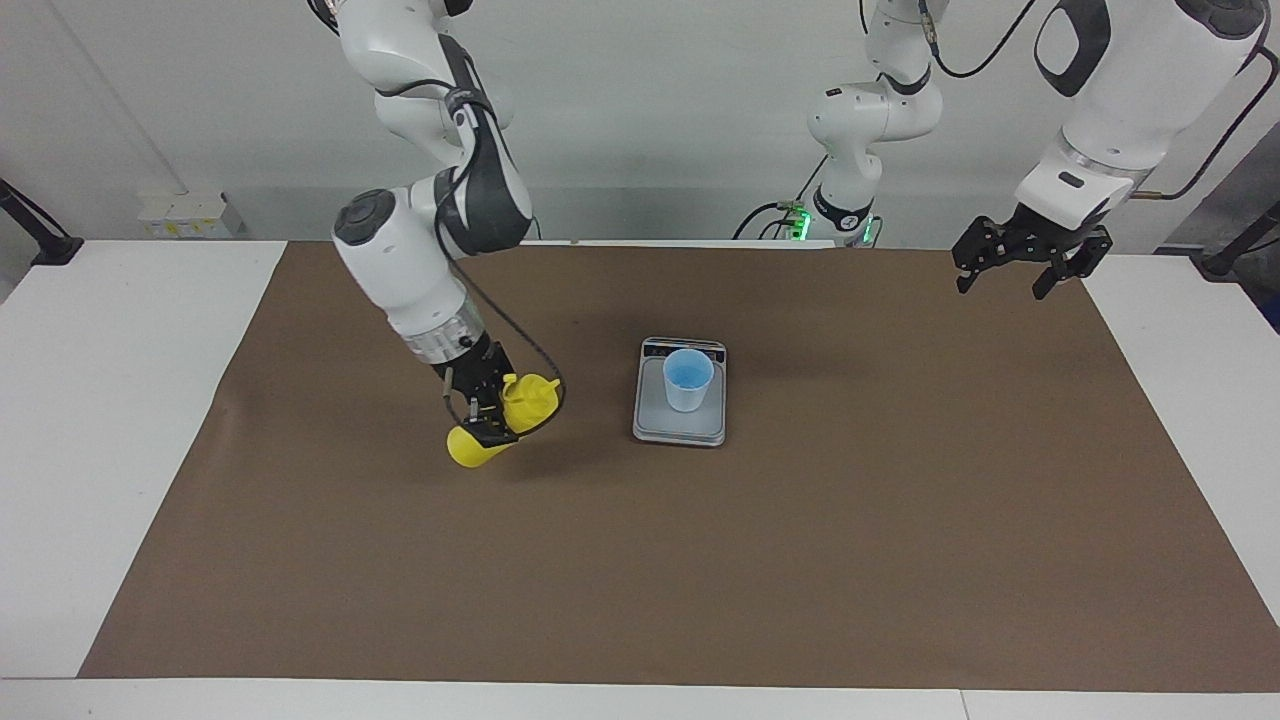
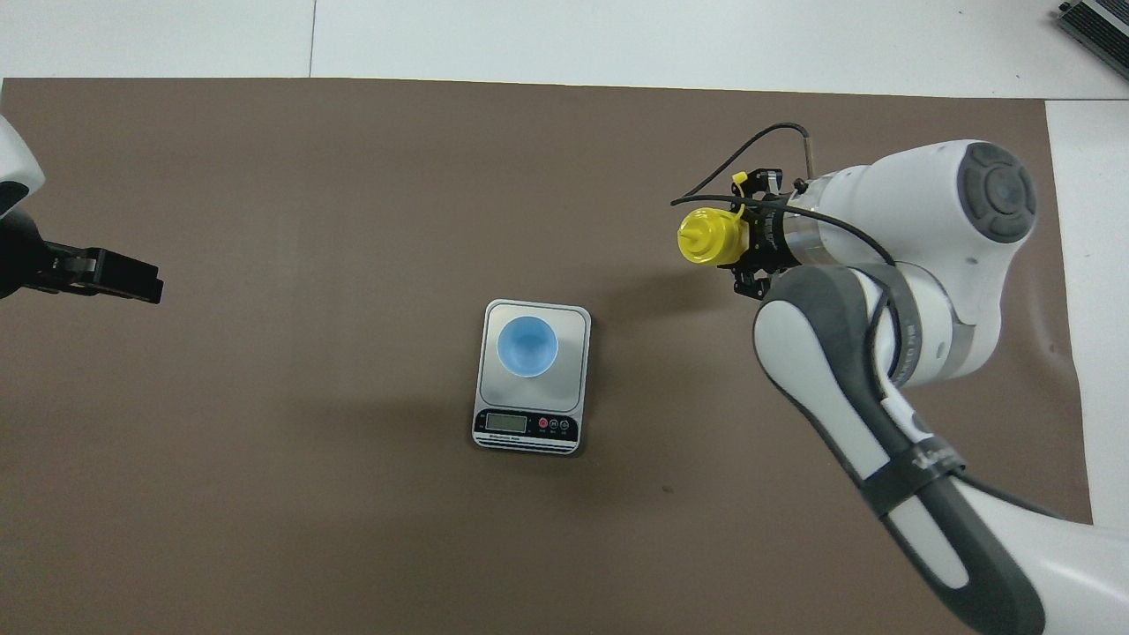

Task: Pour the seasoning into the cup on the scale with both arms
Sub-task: 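Lift the yellow bottle and carry it over the blue cup, then tilt the bottle nozzle down into the cup with the right gripper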

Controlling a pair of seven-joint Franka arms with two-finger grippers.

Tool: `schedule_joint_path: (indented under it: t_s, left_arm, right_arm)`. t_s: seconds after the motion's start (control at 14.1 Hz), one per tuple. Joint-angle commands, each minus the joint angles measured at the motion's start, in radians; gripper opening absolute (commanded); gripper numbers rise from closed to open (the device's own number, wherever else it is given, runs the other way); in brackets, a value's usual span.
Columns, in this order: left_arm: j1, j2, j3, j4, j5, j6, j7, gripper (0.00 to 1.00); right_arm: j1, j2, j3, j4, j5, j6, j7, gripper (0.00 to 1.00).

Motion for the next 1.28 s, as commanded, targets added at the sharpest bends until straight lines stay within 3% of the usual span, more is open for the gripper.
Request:
schedule_joint_path:
  t_s: [0.0, 0.28, 0.43, 0.71, 0.92, 1.21]
  left_arm:
    - [0.009, -0.003, -0.007, -0.007, 0.013, 0.006, 0.014, 1.0]
    - [0.009, -0.003, -0.007, -0.007, 0.013, 0.006, 0.014, 1.0]
    - [0.009, -0.003, -0.007, -0.007, 0.013, 0.006, 0.014, 1.0]
    - [0.007, -0.003, -0.007, -0.007, 0.013, 0.006, 0.014, 1.0]
    - [0.007, -0.003, -0.007, -0.009, 0.013, 0.006, 0.014, 1.0]
    - [0.007, -0.003, -0.007, -0.009, 0.013, 0.006, 0.014, 1.0]
  right_arm:
    - [0.079, 0.022, -0.004, 0.051, -0.206, 0.027, 0.079, 0.0]
    - [0.174, 0.022, -0.002, 0.023, -0.519, 0.116, 0.206, 0.0]
    - [0.191, 0.015, 0.001, -0.013, -0.733, 0.183, 0.221, 0.0]
    - [0.213, 0.015, 0.001, -0.046, -0.929, 0.309, 0.247, 0.0]
    - [0.259, 0.012, 0.001, -0.053, -0.967, 0.316, 0.249, 0.0]
    - [0.297, 0.01, 0.001, -0.082, -1.174, 0.345, 0.333, 0.0]
